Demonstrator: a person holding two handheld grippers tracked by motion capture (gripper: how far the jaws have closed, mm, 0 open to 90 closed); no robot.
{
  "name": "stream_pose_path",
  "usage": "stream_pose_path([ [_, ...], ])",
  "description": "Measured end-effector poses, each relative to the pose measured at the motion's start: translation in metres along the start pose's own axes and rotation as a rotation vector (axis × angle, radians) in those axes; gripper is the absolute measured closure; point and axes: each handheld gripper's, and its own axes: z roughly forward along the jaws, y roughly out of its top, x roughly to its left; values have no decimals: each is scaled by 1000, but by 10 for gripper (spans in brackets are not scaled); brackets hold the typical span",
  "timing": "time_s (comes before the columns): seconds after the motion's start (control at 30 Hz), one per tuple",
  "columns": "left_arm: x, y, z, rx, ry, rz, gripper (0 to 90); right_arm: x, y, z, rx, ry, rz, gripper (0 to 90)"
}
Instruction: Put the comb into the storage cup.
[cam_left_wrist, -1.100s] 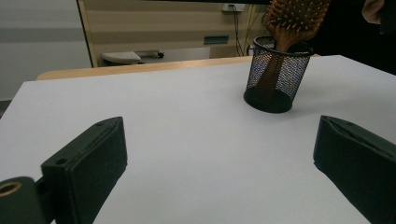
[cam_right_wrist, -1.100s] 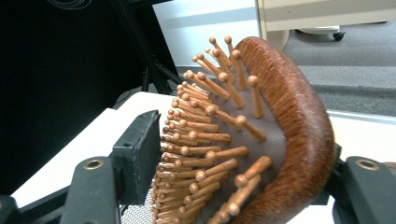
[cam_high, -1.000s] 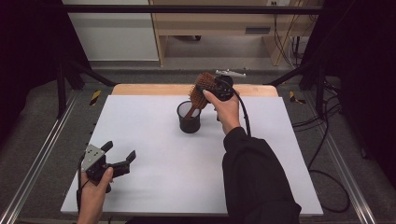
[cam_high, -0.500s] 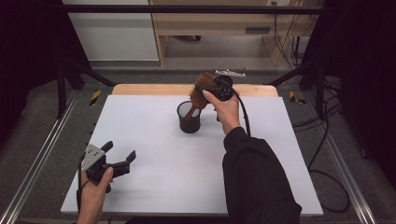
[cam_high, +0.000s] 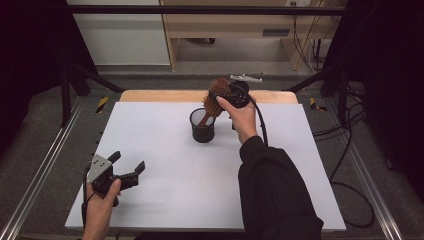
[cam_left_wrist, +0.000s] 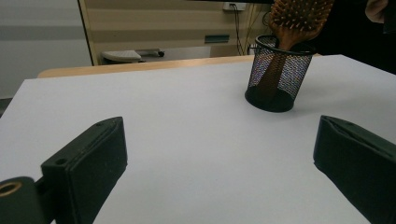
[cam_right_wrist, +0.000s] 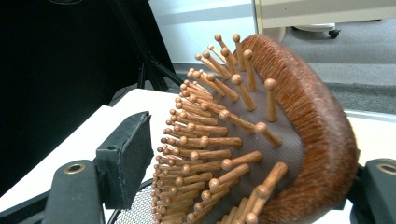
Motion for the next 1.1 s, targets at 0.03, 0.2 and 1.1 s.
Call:
stream_pose_path([
  [0.03,0,0,0,0,0,0,31,0,0,0,1,0,-1,255],
  [0.2,1,0,0,0,0,-2,31,0,0,0,0,-7,-8,233],
  [1.1,1,0,0,2,0,-2,32,1,-1,2,23,-16,26,83],
])
